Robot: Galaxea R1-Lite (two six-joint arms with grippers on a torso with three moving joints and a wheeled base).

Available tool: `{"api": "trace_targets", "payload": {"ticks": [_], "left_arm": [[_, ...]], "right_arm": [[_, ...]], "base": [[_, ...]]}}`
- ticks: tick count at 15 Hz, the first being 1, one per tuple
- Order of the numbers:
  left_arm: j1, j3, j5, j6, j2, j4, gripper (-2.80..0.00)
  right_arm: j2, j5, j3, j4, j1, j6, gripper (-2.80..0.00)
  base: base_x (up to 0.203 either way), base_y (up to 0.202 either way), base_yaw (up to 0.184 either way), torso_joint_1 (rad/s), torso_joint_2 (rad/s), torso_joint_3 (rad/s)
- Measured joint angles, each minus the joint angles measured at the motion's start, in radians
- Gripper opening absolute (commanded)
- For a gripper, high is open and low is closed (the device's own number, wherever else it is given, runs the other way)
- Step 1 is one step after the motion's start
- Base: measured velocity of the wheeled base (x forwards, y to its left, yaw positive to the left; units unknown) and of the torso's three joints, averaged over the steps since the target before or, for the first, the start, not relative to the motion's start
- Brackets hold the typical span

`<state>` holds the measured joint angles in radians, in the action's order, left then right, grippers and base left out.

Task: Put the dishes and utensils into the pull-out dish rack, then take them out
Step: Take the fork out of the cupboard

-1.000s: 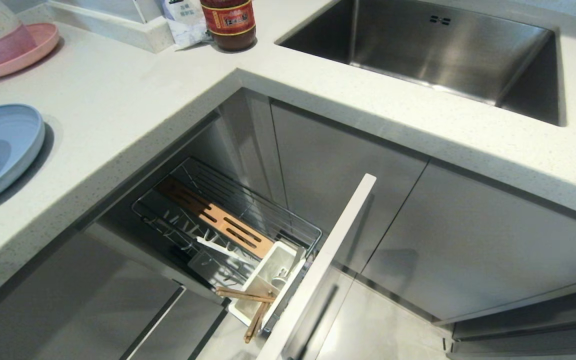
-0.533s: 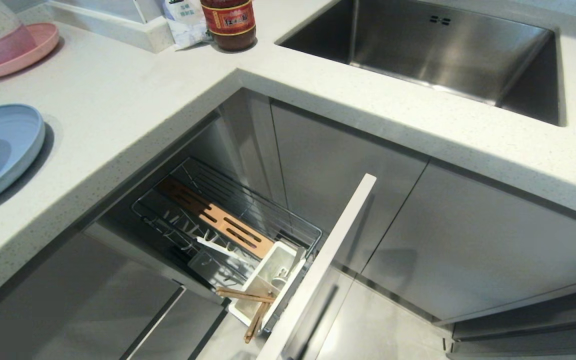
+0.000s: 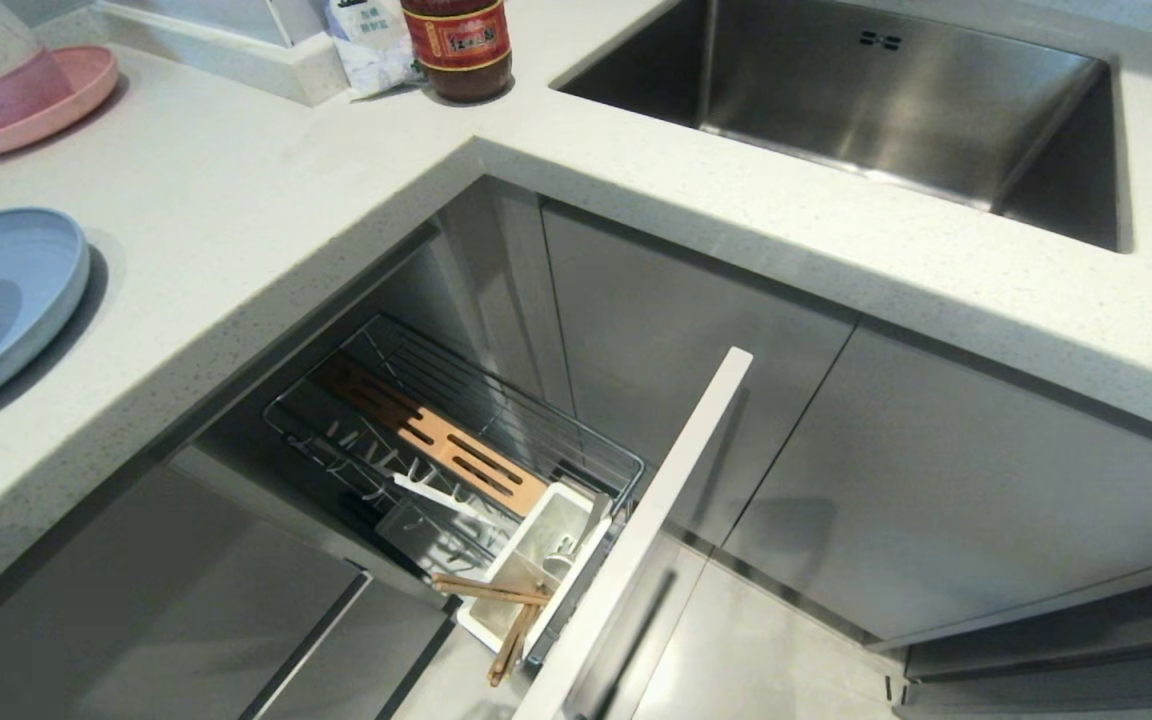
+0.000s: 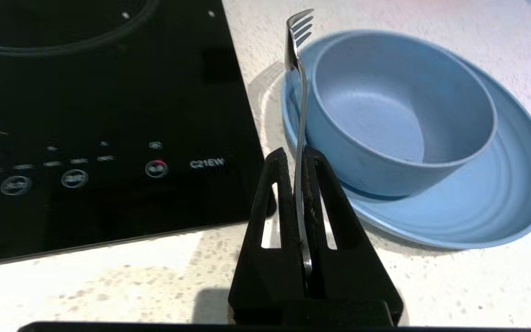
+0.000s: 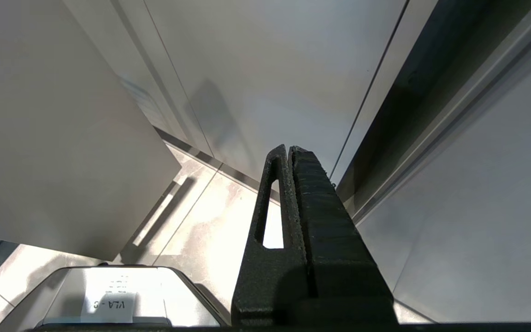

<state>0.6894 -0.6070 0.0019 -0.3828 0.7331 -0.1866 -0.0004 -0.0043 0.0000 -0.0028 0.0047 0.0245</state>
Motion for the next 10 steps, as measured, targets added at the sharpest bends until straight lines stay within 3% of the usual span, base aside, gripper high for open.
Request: {"api": "trace_targets", "payload": {"ticks": [10], "left_arm": [[-0.003, 0.001, -0.086, -0.039, 0.059, -0.058, -2.8]], "right_arm": [[0.0, 0.0, 0.0, 0.0, 0.0, 0.0, -2.8]], "base": [[0.0, 0.0, 0.0, 0.0, 0.0, 0.0]]}}
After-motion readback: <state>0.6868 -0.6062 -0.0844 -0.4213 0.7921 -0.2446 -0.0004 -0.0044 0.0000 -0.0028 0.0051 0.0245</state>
